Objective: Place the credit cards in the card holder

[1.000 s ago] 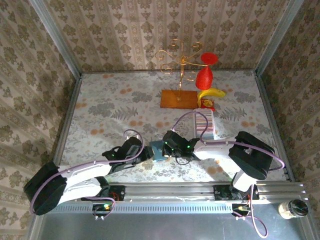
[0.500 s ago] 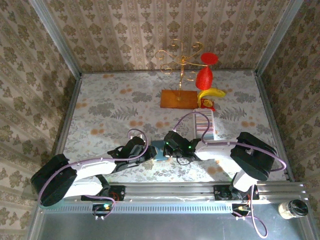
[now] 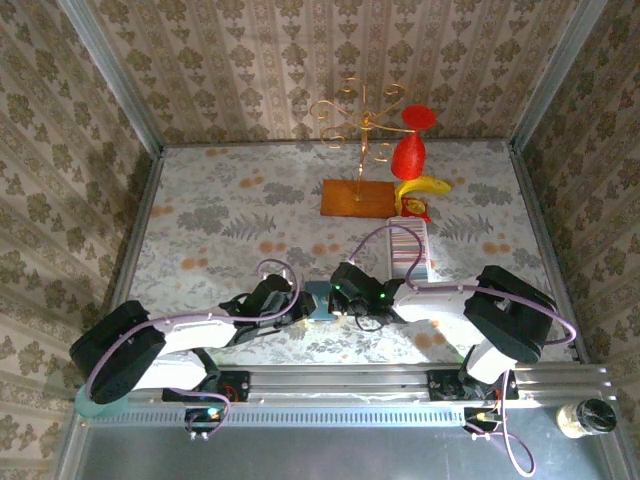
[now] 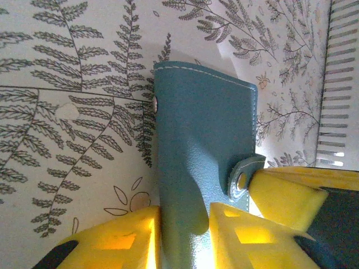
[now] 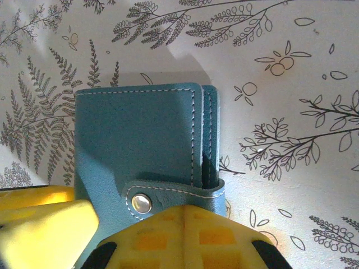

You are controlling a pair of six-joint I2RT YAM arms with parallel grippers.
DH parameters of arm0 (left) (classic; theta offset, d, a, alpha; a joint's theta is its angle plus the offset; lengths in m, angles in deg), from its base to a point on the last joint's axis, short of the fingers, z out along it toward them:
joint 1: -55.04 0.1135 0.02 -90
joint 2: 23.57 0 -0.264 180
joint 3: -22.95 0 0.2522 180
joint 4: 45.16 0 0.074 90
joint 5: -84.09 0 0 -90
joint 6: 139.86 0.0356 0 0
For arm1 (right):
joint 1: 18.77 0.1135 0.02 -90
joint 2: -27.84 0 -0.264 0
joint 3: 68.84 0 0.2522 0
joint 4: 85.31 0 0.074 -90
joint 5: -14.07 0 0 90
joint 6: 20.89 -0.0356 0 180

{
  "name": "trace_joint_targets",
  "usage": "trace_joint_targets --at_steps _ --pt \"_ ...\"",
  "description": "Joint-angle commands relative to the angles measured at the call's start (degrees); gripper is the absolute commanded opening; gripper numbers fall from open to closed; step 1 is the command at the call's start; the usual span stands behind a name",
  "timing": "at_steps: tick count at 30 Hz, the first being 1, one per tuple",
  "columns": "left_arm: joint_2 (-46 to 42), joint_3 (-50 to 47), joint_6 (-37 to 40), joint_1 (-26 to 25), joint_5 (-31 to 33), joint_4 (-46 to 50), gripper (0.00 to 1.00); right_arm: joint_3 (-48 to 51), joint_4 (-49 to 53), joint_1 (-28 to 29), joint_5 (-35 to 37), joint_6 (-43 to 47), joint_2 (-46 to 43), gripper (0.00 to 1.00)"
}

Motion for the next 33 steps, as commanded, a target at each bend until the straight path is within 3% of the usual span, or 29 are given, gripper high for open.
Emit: trace_joint_targets --at_steps 1,11,21,33 --pt "0.6 0.3 -1.0 -0.5 -1.6 -3.6 0.27 1.4 1.2 0.1 -1.0 -1.2 -0.5 0.02" --pt "-3.6 0.7 0.8 -0.4 -1.7 -2.4 0.00 1.3 1.9 0.1 -1.3 -0.1 -4.4 0.11" --pt "-16.8 10.5 19.6 -1.6 5.7 24.8 0.00 -2.6 13.4 0.2 1.8 3.8 -19.1 0.35" --pt "-22.1 11.9 24.4 -3.5 7.2 22.8 0.00 -10.3 16.6 1.2 -0.6 3.8 -17.6 0.46"
